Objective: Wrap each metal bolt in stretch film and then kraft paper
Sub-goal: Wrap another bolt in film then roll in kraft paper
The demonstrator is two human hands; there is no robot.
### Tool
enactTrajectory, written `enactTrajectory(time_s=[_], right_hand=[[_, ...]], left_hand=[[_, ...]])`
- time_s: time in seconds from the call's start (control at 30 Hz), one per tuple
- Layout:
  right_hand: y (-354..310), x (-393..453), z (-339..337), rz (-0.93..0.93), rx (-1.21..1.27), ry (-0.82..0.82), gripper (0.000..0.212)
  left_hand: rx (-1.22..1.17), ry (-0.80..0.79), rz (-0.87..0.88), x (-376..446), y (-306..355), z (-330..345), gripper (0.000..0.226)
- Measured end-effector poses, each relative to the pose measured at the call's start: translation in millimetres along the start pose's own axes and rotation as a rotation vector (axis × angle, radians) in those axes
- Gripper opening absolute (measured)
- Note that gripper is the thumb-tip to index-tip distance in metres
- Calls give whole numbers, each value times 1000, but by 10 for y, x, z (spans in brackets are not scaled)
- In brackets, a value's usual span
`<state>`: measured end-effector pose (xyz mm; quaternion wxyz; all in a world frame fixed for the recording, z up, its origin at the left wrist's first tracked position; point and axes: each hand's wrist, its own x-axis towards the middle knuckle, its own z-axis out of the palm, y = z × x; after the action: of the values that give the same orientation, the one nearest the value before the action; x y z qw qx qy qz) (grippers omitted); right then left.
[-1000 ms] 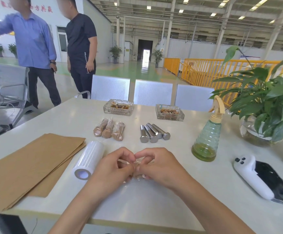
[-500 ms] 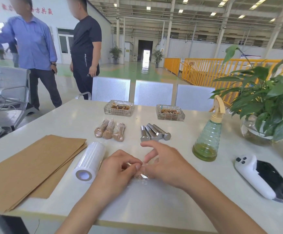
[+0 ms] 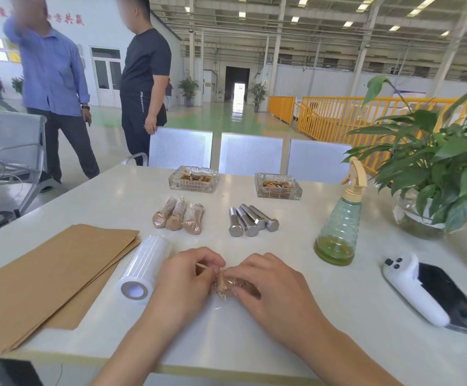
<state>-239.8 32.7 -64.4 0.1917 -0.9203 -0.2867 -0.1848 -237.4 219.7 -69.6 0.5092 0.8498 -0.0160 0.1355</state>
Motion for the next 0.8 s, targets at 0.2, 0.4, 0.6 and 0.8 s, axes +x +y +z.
enactTrajectory(time_s=[0.2,0.4,0.6,0.8], right_hand=[[-54,-44,104,42,-45,64,26],[-82,-67,141,55,-80,113,22],[-93,-72,163,34,-93,156,20],[-112,-84,158,23,-91,181,17]], left_hand=[[-49,13,-78,5,59,1,37],[-86,23,-51,-123,137,-114,41],[622,269,38,-105,131,-746,29],[729,-28,-330,19,123,-822,76]])
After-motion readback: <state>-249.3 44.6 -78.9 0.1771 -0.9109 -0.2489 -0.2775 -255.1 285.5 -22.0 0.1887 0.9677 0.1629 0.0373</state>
